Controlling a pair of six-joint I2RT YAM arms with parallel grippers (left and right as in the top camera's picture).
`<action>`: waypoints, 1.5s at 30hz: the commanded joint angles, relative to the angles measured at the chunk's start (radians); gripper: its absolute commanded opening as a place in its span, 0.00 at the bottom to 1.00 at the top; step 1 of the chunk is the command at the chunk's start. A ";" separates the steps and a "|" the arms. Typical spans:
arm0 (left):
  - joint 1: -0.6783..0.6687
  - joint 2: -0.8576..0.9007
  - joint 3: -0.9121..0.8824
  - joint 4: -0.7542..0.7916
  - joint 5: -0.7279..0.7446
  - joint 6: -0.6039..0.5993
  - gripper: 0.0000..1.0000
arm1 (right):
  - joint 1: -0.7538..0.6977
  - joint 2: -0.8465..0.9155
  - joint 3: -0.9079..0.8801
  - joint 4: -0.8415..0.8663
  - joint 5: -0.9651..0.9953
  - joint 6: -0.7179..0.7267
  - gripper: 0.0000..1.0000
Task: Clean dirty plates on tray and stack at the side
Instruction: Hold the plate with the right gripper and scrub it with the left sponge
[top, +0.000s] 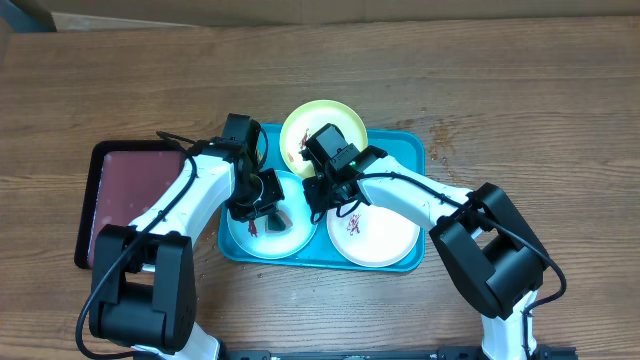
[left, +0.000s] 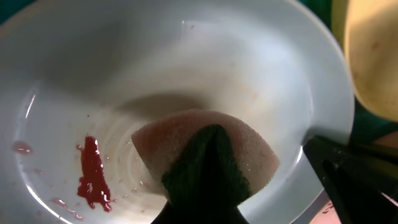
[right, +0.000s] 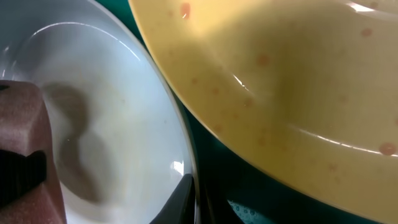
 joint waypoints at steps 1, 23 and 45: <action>-0.009 -0.007 -0.005 0.027 0.037 0.053 0.04 | 0.004 0.013 -0.002 0.004 0.001 0.009 0.07; -0.041 -0.007 -0.055 0.056 0.020 0.055 0.43 | 0.004 0.013 -0.002 0.003 0.001 0.008 0.07; -0.039 -0.007 -0.168 0.011 -0.277 0.054 0.04 | 0.004 0.013 0.000 -0.005 0.001 0.008 0.06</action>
